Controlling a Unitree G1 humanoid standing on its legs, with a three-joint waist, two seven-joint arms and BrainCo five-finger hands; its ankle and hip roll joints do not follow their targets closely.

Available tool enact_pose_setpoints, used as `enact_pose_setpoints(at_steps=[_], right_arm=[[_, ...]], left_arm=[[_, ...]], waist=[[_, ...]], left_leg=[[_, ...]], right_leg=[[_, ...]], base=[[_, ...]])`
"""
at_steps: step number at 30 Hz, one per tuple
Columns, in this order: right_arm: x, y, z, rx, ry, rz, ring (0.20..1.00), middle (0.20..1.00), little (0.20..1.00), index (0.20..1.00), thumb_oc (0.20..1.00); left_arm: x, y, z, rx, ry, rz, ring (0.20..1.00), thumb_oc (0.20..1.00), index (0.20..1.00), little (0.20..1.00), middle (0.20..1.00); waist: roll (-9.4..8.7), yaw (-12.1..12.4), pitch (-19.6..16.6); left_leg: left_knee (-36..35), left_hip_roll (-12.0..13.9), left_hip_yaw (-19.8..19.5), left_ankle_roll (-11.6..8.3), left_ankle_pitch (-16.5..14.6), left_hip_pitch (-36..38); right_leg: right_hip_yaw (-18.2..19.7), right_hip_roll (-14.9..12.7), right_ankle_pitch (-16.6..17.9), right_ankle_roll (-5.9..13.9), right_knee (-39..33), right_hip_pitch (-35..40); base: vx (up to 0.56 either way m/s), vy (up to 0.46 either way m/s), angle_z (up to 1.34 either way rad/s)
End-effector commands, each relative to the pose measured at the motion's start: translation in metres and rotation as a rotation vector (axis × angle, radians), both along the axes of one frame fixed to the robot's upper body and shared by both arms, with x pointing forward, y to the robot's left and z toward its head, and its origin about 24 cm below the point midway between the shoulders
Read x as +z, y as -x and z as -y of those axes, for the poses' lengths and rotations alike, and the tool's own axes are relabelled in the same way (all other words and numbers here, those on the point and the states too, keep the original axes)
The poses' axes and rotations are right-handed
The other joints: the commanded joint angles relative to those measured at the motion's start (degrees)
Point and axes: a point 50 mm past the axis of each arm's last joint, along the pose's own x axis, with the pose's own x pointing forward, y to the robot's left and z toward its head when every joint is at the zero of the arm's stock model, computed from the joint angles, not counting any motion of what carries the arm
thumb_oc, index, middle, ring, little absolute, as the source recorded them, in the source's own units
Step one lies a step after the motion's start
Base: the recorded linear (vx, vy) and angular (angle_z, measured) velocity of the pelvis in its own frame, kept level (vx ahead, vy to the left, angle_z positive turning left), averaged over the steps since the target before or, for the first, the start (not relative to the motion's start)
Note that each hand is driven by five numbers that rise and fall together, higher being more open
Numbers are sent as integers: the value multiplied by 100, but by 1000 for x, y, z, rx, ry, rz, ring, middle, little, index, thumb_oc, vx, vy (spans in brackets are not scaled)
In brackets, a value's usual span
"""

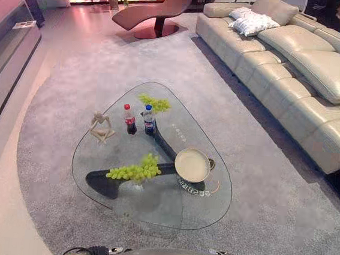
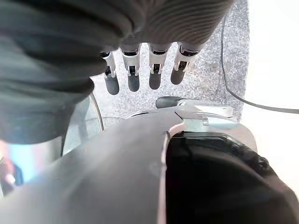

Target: Pick up fruits into the plate

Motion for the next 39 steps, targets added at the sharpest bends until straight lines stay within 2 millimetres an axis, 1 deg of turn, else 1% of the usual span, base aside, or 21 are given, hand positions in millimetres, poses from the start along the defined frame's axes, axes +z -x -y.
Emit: enact_pose_setpoints(at_steps=[1,3,8,14,16,18,19,22,24,25,26,28,29,30,31,32,35,36,37,38,39], right_arm=[[-1,-17,-15,31,-34,22,1000,1000,1000,1000,1000],[-1,-17,-15,31,-33,24,1000,1000,1000,1000,1000],[-1,-17,-15,27,-38,27,1000,1000,1000,1000,1000],[0,-19,-11,47,-32,32,1000,1000,1000,1000,1000],[2,-22,-7,61,-25,42,1000,1000,1000,1000,1000],[3,-24,-5,68,-22,48,1000,1000,1000,1000,1000],[5,-30,1,78,-13,61,1000,1000,1000,1000,1000],[8,-33,8,91,-2,75,1000,1000,1000,1000,1000],[12,-40,14,104,7,100,1000,1000,1000,1000,1000],[13,-43,15,106,8,110,1000,1000,1000,1000,1000],[16,-50,17,107,10,132,1000,1000,1000,1000,1000],[19,-60,19,105,10,170,1000,1000,1000,1000,1000],[22,-67,20,103,9,194,1000,1000,1000,1000,1000],[26,-78,21,103,6,231,1000,1000,1000,1000,1000],[27,-80,21,102,5,240,1000,1000,1000,1000,1000],[32,-91,21,103,3,280,1000,1000,1000,1000,1000],[41,-110,20,104,-2,350,1000,1000,1000,1000,1000],[42,-112,20,102,-3,358,1000,1000,1000,1000,1000],[45,-117,19,100,-8,379,1000,1000,1000,1000,1000],[50,-127,17,98,-17,421,1000,1000,1000,1000,1000],[53,-132,16,96,-23,443,1000,1000,1000,1000,1000]], left_arm=[[2,-20,1,-50,-85,66,1000,1000,1000,1000,1000],[3,-24,1,-24,-83,90,1000,1000,1000,1000,1000],[4,-23,-5,11,-123,85,1000,1000,1000,1000,1000],[9,-40,-10,-118,-199,155,1000,1000,1000,1000,1000],[15,-55,-15,-173,-258,214,1000,1000,1000,1000,1000],[18,-61,-17,-195,-277,240,1000,1000,1000,1000,1000],[25,-75,-22,-241,-324,295,1000,1000,1000,1000,1000],[36,-93,-31,-308,-398,364,1000,1000,1000,1000,1000],[49,-113,-37,-384,-481,435,1000,1000,1000,1000,1000],[53,-120,-38,-408,-504,455,1000,1000,1000,1000,1000],[63,-133,-43,-441,-557,491,1000,1000,1000,1000,1000],[77,-151,-48,-461,-615,550,1000,1000,1000,1000,1000],[87,-162,-51,-471,-652,579,1000,1000,1000,1000,1000],[101,-178,-56,-481,-704,625,1000,1000,1000,1000,1000],[105,-181,-57,-493,-720,636,1000,1000,1000,1000,1000],[122,-197,-66,-511,-787,677,1000,1000,1000,1000,1000],[152,-219,-81,-519,-892,734,1000,1000,1000,1000,1000],[155,-222,-82,-525,-907,737,1000,1000,1000,1000,1000],[165,-228,-87,-524,-942,749,1000,1000,1000,1000,1000],[182,-238,-94,-526,-1008,774,1000,1000,1000,1000,1000],[191,-244,-97,-524,-1038,783,1000,1000,1000,1000,1000]], waist=[[20,40,257],[21,42,270],[4,51,302],[23,-37,342],[54,-101,380],[69,-122,404],[114,-163,456],[176,-220,495],[224,-256,571],[237,-264,599],[264,-279,664],[290,-306,792],[299,-319,880],[310,-344,1032],[312,-347,1063],[317,-392,1235],[314,-467,1529],[312,-473,1555],[301,-492,1635],[283,-530,1807],[267,-545,1881]], left_leg=[[41,-295,-73,325,-563,130],[41,-300,-83,325,-568,125],[41,-298,-81,324,-553,101],[41,-286,-16,325,-548,94],[41,-276,40,318,-534,76],[41,-270,59,315,-528,63],[41,-263,90,311,-514,39],[41,-263,114,308,-500,12],[41,-254,139,306,-464,-63],[46,-251,147,306,-449,-103],[73,-244,155,307,-423,-202],[111,-236,162,312,-385,-345],[130,-239,158,319,-365,-430],[163,-240,153,327,-330,-565],[173,-240,153,329,-320,-604],[239,-240,153,332,-291,-769],[383,-236,143,330,-247,-1083],[395,-236,144,329,-243,-1113],[413,-232,146,322,-225,-1193],[446,-223,138,305,-178,-1360],[456,-220,137,297,-156,-1445]], right_leg=[[-211,49,24,-37,264,-85],[-202,53,24,-30,262,-90],[-186,56,41,-24,256,-112],[-104,75,45,-26,273,-153],[-56,79,49,-19,287,-201],[-43,78,50,-17,293,-224],[-13,82,56,-21,295,-268],[32,88,77,-12,275,-308],[82,90,68,-20,315,-424],[100,94,69,-25,336,-478],[137,105,73,-42,385,-604],[196,125,74,-68,471,-791],[230,143,74,-90,512,-890],[278,165,73,-114,592,-1056],[291,170,70,-121,622,-1106],[340,205,65,-155,713,-1287],[401,267,43,-207,894,-1607],[403,271,41,-210,911,-1640],[401,285,42,-218,944,-1721],[414,314,51,-232,1012,-1897],[413,323,65,-235,1035,-1988]], base=[[27,28,-53],[-3,2,5],[0,0,0],[10,8,-1],[15,40,-7],[-5,48,-14],[5,82,-14],[34,73,-9],[4,53,-8],[-60,56,-8],[-85,50,-8],[-123,50,-16],[-190,48,-17],[-167,30,-14],[-210,19,-13],[-165,3,-15],[-141,3,-8],[-89,-9,-4],[-125,-19,-4],[-154,-34,-6],[-166,-47,-5]])
